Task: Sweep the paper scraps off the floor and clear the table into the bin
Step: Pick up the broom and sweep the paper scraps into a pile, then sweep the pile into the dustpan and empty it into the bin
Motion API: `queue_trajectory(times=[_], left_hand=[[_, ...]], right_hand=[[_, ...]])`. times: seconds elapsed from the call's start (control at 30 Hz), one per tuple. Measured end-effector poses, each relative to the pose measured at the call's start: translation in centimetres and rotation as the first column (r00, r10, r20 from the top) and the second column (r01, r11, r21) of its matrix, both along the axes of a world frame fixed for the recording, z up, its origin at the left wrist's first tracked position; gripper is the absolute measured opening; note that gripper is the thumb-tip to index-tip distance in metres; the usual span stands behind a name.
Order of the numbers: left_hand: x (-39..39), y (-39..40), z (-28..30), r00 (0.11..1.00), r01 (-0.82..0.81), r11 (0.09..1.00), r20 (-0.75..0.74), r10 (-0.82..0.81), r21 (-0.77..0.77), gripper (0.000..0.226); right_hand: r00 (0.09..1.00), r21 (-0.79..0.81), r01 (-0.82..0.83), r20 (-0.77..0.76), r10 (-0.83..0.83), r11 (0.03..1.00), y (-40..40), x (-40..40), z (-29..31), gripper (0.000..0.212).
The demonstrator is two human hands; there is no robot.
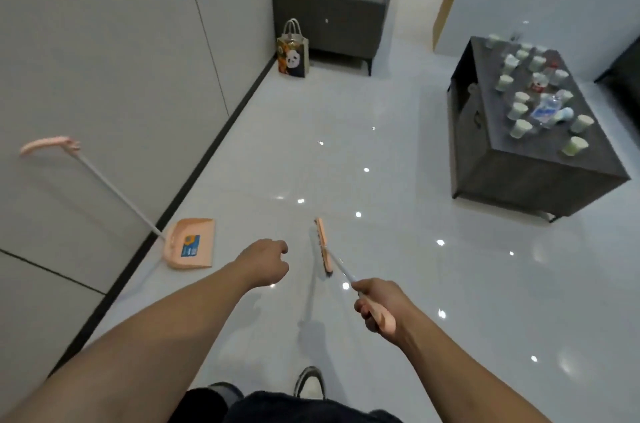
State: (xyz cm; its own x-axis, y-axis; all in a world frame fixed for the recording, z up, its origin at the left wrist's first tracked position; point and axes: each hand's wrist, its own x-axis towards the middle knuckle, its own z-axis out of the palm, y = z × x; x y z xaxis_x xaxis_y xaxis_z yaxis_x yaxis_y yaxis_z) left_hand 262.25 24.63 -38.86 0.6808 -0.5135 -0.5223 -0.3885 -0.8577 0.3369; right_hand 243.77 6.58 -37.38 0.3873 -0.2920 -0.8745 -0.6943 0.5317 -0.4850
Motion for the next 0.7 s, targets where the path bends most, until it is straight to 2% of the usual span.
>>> queue_trajectory(times=[0.2,0.4,0.53,0.7], left_hand=[[5.7,6.5,-0.9,0.961,-0.275,0.961,-0.026,0.275,0.006,0.047],[10.2,13.6,-2.8,0.830,-0.550,0.830,-0.051,0.556,0.094,0.049],[13.8,16.5,-3.1,0.766,-0.635,0.755,0.011,0.642,0.161,0.049],[18.3,17.7,-1.8,0.725,-0.679,0.695,0.063,0.686,0.239,0.050]], right_hand=[[0.978,-0.034,-0.209,-0.015,0.209,0.977,2.6,11.0,-0.9,0.022],[0.923,0.026,-0.385,-0.010,0.385,0.923,4.6,21.4,-2.5,0.013],[0.884,0.057,-0.467,0.004,0.468,0.882,6.7,29.2,-3.7,0.019],[0.855,0.196,-0.512,0.019,0.519,0.836,7.8,38.9,-3.9,0.016]])
